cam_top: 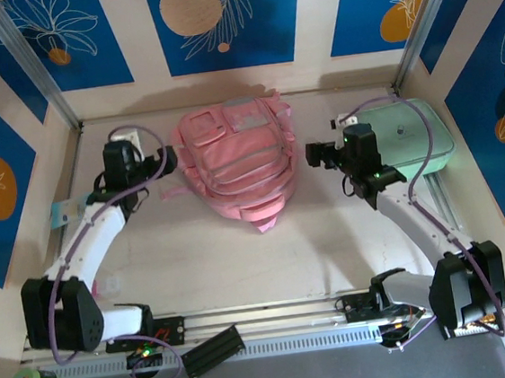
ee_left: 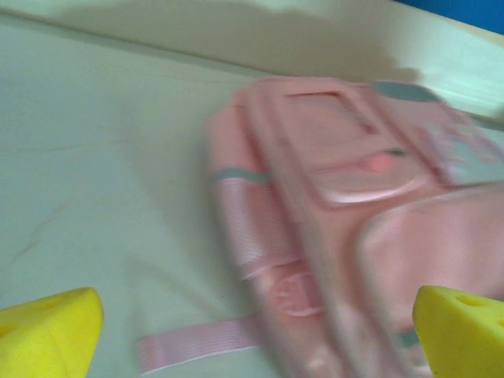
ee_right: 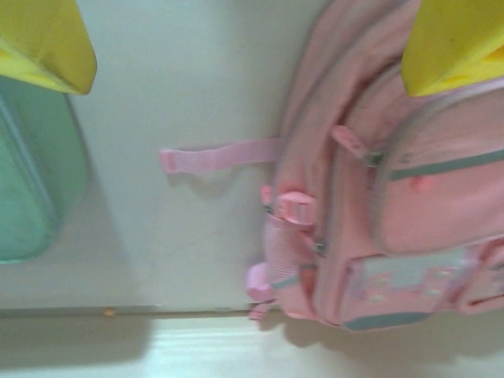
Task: Pack the student bag
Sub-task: Reset both arms
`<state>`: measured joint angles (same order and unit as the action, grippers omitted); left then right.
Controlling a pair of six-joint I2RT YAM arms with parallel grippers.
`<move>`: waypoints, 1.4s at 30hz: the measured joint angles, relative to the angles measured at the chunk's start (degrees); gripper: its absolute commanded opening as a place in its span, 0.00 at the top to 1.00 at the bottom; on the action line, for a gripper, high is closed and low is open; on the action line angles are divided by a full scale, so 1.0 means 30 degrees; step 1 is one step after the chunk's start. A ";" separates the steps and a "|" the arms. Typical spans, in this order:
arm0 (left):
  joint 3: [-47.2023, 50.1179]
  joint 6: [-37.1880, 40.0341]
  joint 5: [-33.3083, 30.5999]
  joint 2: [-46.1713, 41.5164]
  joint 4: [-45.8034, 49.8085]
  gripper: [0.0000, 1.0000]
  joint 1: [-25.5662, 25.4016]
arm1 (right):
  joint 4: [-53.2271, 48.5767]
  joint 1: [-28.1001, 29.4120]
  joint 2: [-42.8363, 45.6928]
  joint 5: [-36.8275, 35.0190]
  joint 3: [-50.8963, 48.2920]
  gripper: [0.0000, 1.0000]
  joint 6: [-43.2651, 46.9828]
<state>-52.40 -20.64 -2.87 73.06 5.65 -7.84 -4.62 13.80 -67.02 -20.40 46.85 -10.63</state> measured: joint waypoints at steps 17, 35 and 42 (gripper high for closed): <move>1.0324 0.3628 -0.7548 -0.0656 -1.0987 0.01 0.0510 | 1.0440 -0.2273 -0.0146 -0.1399 -0.9449 0.01 0.1188; 1.2444 0.7446 -0.2033 0.4896 -2.1566 0.01 0.0612 | 1.9074 -0.4860 -0.6492 0.7504 -0.9857 0.01 0.2178; 1.0987 0.7519 -0.2018 0.5501 -2.0604 0.00 0.0627 | 1.7821 -0.4998 -0.6521 0.7737 -0.8021 0.01 0.2069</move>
<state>-19.44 1.91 -8.93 89.56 -56.16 -5.96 48.84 -1.19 -86.59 2.81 22.79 -4.43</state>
